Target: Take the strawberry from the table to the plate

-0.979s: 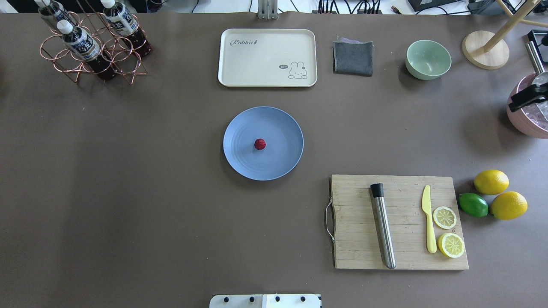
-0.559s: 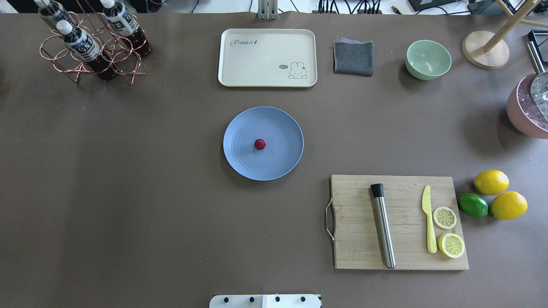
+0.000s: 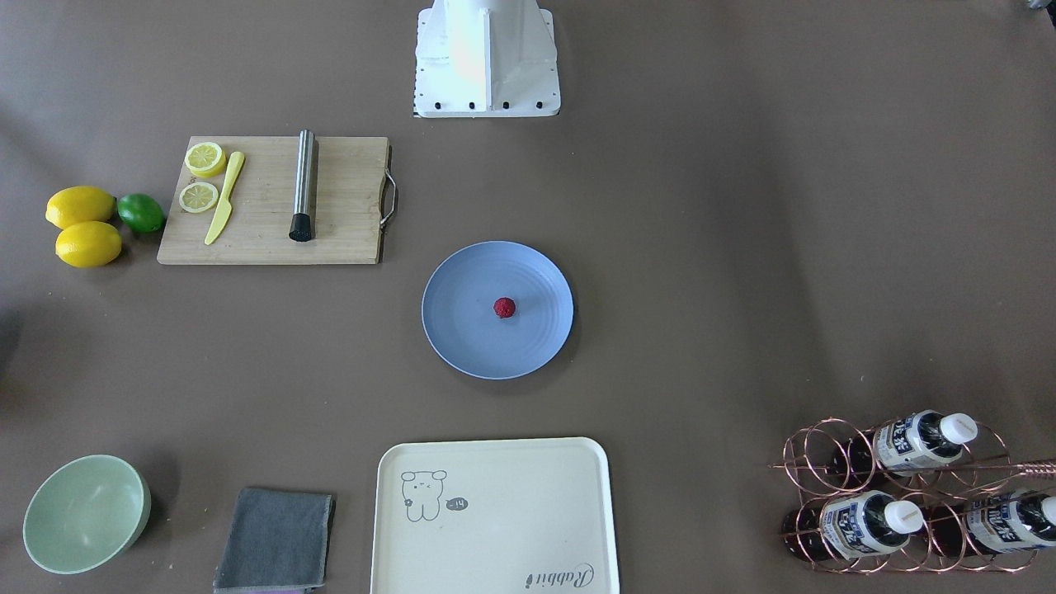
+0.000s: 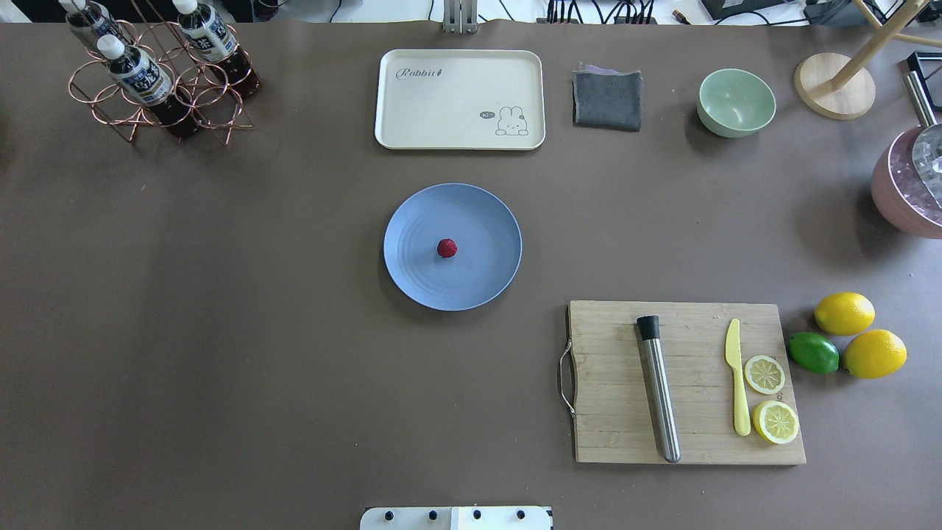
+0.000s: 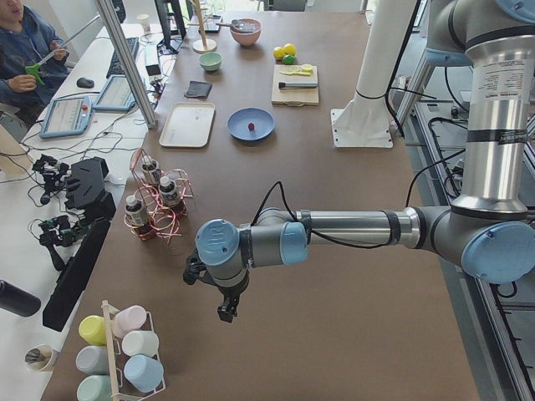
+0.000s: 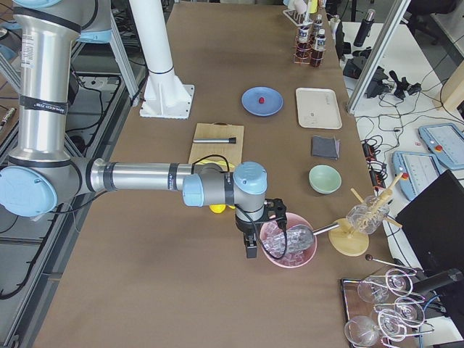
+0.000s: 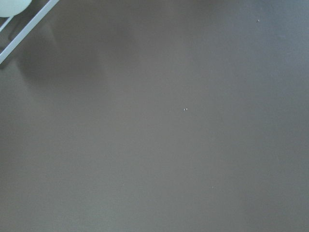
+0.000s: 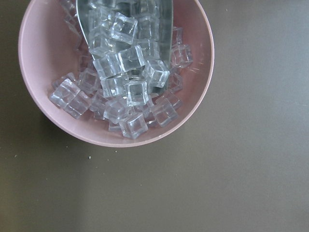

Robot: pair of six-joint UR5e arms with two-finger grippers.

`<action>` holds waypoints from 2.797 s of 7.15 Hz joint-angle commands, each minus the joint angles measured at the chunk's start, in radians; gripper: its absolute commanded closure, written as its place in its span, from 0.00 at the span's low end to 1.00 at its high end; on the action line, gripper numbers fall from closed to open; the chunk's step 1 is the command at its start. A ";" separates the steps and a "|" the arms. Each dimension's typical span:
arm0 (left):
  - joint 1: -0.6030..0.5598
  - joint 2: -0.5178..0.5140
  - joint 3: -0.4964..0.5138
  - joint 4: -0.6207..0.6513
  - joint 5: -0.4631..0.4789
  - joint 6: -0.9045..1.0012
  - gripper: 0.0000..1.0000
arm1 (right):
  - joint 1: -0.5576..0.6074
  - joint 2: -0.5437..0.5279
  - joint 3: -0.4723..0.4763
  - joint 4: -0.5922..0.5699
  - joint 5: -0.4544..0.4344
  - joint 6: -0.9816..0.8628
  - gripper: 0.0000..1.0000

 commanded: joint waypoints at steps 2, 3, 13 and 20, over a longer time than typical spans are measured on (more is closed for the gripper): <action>0.001 0.008 0.003 -0.007 -0.004 -0.027 0.01 | 0.003 -0.014 -0.004 0.002 0.002 0.006 0.00; 0.001 0.008 0.001 -0.007 -0.004 -0.029 0.01 | 0.003 -0.015 -0.004 0.002 0.002 0.006 0.00; -0.003 0.002 -0.005 -0.008 -0.008 -0.026 0.01 | 0.003 -0.018 -0.004 0.002 0.038 0.006 0.00; -0.003 0.003 -0.005 -0.005 -0.008 -0.027 0.01 | 0.003 -0.025 -0.004 0.002 0.038 0.005 0.00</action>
